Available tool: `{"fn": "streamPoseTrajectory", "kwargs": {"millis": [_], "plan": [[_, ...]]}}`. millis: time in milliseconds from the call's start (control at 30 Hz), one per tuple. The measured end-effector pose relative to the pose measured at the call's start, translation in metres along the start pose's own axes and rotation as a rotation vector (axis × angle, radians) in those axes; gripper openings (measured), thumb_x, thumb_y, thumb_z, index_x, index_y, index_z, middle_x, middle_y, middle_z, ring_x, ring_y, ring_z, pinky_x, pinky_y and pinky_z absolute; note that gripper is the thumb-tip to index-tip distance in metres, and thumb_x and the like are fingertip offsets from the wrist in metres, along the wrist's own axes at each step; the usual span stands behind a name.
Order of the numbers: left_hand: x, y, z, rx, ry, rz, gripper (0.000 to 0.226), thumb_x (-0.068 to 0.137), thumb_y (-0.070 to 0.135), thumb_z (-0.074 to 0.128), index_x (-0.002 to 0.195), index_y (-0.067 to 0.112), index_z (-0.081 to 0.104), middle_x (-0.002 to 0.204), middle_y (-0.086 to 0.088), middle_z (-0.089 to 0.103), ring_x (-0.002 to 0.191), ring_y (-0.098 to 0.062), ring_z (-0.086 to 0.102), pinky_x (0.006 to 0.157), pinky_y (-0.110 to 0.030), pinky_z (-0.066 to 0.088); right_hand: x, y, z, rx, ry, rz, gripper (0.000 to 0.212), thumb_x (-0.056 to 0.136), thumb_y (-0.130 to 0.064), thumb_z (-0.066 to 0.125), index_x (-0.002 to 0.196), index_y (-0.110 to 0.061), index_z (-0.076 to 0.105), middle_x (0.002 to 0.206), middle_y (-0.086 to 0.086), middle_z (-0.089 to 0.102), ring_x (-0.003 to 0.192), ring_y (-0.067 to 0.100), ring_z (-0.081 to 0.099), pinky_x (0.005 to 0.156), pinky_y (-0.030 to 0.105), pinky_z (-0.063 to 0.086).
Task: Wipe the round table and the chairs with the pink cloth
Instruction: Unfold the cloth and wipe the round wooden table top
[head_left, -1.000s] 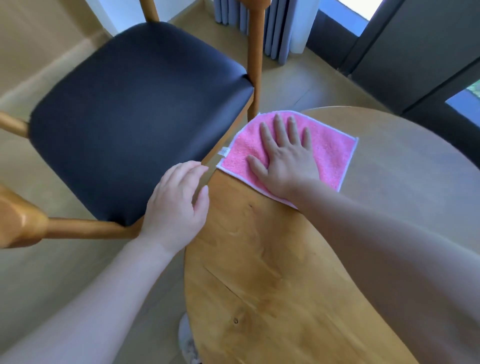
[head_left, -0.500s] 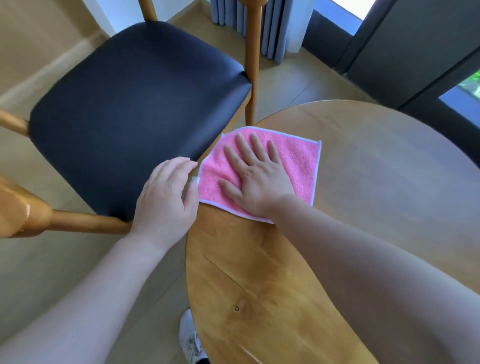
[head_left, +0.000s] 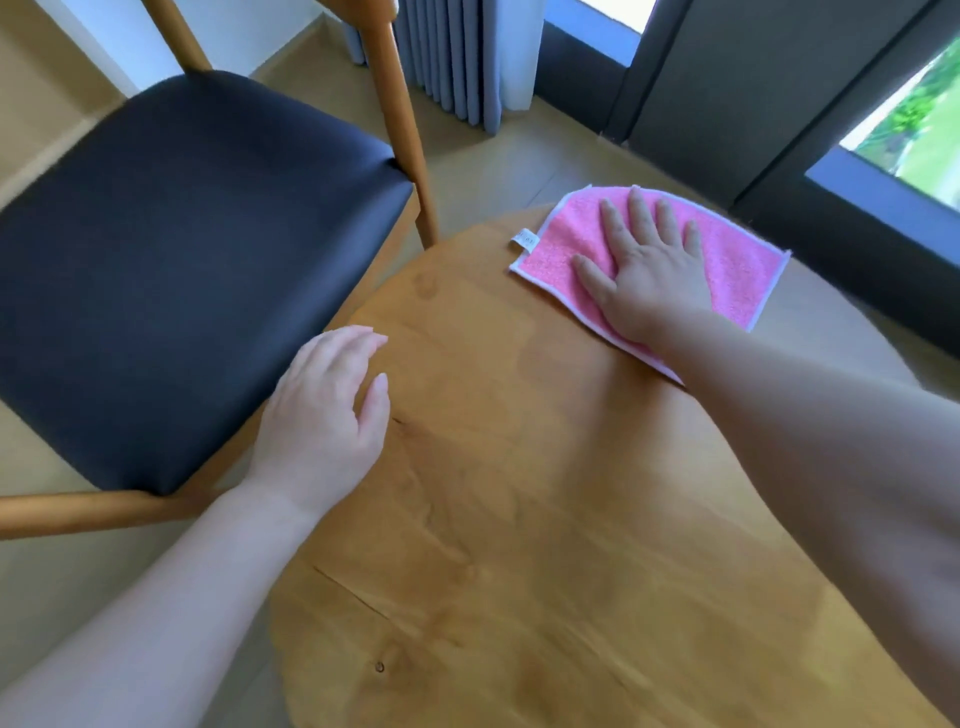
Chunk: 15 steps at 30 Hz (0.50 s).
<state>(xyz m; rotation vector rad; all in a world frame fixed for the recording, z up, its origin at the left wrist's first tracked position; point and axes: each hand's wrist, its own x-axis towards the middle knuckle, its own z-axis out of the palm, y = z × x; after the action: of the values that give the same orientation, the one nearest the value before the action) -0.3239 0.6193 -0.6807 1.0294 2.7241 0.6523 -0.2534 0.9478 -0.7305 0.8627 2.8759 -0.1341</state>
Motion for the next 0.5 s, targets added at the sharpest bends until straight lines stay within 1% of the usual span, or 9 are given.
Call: {"fn": "streamPoseTrajectory", "kwargs": {"millis": [133,233,300,500], "plan": [[0.003,0.013,0.01,0.021,-0.026,0.037,0.042,0.094,0.029,0.039,0.129,0.011,0.054,0.132,-0.004,0.054,0.126,-0.02,0.045,0.104,-0.034,0.036,-0.013,0.038,-0.002,0.009,-0.004,0.085,0.081,0.084,-0.073,0.007,0.153,-0.031,0.002,0.162,0.002,-0.003,0.148,0.028,-0.003,0.118,0.051,-0.001],[0.004,0.019,0.015,0.026,-0.033,0.051,0.042,0.094,0.03,0.039,0.129,0.012,0.053,0.133,-0.003,0.053,0.126,-0.021,0.045,0.104,-0.039,0.039,-0.029,0.054,0.0,0.015,-0.007,0.138,0.08,0.085,-0.072,0.008,0.153,-0.031,0.003,0.162,0.002,-0.003,0.148,0.027,-0.004,0.118,0.05,-0.002],[0.003,0.021,0.017,0.023,-0.036,0.062,0.042,0.094,0.031,0.039,0.129,0.013,0.053,0.133,-0.002,0.053,0.126,-0.02,0.045,0.104,-0.039,0.04,-0.038,0.055,0.002,0.019,-0.01,0.155,0.08,0.085,-0.072,0.008,0.153,-0.031,0.003,0.161,0.001,-0.003,0.148,0.026,-0.004,0.118,0.051,-0.003],[-0.012,0.013,0.006,0.024,-0.004,0.083,0.039,0.094,0.028,0.04,0.127,0.011,0.054,0.131,-0.003,0.054,0.123,-0.018,0.045,0.101,-0.031,0.036,-0.065,0.031,0.009,0.03,-0.015,0.16,0.081,0.084,-0.074,0.007,0.153,-0.031,0.001,0.161,0.001,-0.005,0.147,0.027,-0.007,0.117,0.052,-0.004]]}}
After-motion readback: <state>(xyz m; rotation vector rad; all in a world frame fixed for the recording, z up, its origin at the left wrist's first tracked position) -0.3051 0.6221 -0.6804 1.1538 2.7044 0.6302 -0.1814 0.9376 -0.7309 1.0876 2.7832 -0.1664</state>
